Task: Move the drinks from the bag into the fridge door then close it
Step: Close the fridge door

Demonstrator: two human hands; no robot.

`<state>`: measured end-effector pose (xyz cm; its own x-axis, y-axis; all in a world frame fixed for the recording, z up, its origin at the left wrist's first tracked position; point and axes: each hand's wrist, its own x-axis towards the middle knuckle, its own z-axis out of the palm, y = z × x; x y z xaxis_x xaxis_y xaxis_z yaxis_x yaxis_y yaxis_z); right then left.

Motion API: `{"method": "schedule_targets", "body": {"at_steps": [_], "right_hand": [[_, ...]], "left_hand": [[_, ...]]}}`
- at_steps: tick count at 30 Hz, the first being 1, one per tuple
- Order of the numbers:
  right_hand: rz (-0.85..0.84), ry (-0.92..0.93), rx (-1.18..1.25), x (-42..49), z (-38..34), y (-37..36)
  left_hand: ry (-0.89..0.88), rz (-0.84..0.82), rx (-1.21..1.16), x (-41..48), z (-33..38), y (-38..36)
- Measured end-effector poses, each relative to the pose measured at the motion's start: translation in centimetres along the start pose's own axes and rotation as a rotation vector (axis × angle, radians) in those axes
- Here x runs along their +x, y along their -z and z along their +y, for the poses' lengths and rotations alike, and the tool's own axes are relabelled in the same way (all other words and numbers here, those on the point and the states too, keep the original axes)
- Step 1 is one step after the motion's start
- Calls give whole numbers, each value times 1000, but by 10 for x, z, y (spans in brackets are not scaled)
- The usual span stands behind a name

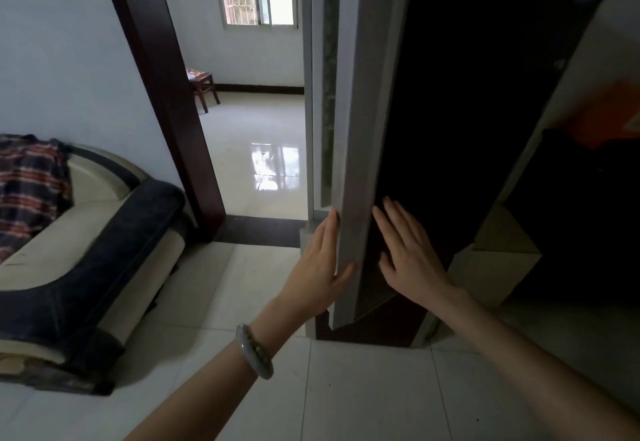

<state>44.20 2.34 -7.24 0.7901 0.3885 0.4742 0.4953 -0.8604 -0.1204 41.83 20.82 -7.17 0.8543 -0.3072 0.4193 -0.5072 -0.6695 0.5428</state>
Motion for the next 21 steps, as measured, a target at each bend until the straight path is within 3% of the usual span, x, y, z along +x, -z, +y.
{"method": "schedule_targets", "body": {"at_steps": [9, 21], "right_hand": [[-106, -14, -200, 91, 16, -32], [-94, 34, -235, 182, 53, -87]], "left_hand": [[56, -47, 98, 67, -77, 23], [186, -49, 26, 165, -156, 25]]}}
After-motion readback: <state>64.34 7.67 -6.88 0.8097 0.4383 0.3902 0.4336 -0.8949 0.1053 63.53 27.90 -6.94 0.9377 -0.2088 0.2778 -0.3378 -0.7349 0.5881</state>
